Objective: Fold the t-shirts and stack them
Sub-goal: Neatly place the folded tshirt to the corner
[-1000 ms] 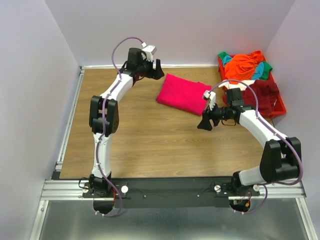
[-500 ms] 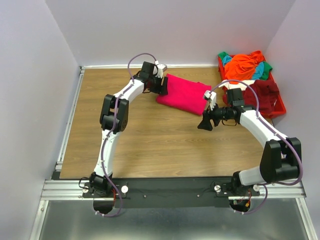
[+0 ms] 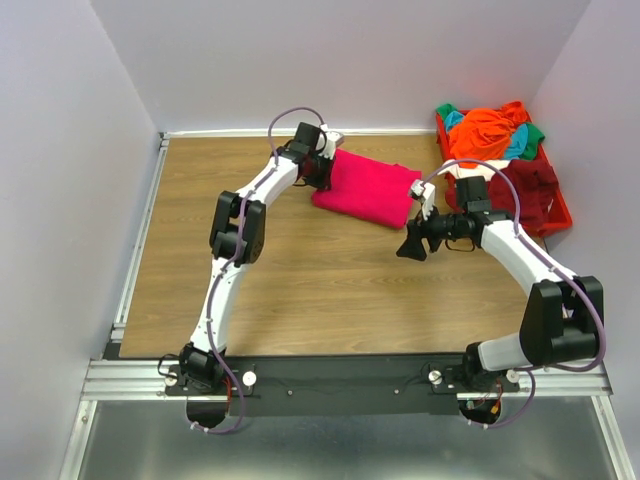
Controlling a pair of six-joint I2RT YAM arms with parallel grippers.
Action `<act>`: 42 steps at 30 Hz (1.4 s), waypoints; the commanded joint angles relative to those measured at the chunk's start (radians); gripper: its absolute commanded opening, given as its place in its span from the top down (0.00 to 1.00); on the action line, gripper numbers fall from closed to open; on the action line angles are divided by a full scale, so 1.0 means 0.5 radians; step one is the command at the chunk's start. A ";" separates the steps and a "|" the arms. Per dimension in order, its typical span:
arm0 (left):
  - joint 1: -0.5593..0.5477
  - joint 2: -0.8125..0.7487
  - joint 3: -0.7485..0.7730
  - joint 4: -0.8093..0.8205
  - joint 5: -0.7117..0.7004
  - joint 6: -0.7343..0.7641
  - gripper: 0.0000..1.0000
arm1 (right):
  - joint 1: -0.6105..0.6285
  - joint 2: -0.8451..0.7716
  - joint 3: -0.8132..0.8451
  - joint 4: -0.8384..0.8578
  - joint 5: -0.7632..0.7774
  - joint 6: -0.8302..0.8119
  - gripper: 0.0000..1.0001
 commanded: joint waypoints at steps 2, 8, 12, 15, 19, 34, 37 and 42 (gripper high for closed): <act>0.092 0.004 -0.066 -0.238 -0.251 0.038 1.00 | -0.024 -0.070 -0.028 -0.027 -0.064 -0.013 0.25; 0.316 -0.272 -0.415 -0.207 -0.396 0.038 1.00 | -0.033 -0.085 -0.028 -0.027 -0.076 -0.007 0.25; 0.543 -0.533 -0.854 -0.008 -0.423 0.011 1.00 | -0.045 -0.097 -0.031 -0.027 -0.082 -0.004 0.25; 0.742 -0.647 -1.079 0.161 -0.439 -0.066 1.00 | -0.048 -0.106 -0.031 -0.030 -0.092 -0.004 0.25; 0.966 -0.656 -1.153 0.238 -0.491 -0.084 1.00 | -0.051 -0.113 -0.031 -0.027 -0.101 -0.001 0.25; 1.329 -0.270 -0.386 0.149 -0.736 -0.140 1.00 | -0.051 -0.116 -0.025 -0.033 -0.101 0.009 0.25; 1.329 -0.181 -0.214 0.091 -0.813 -0.097 1.00 | -0.051 -0.116 -0.022 -0.033 -0.101 0.009 0.25; 1.332 -0.193 -0.085 0.072 -0.899 -0.084 0.57 | -0.054 -0.113 -0.019 -0.036 -0.095 0.002 0.25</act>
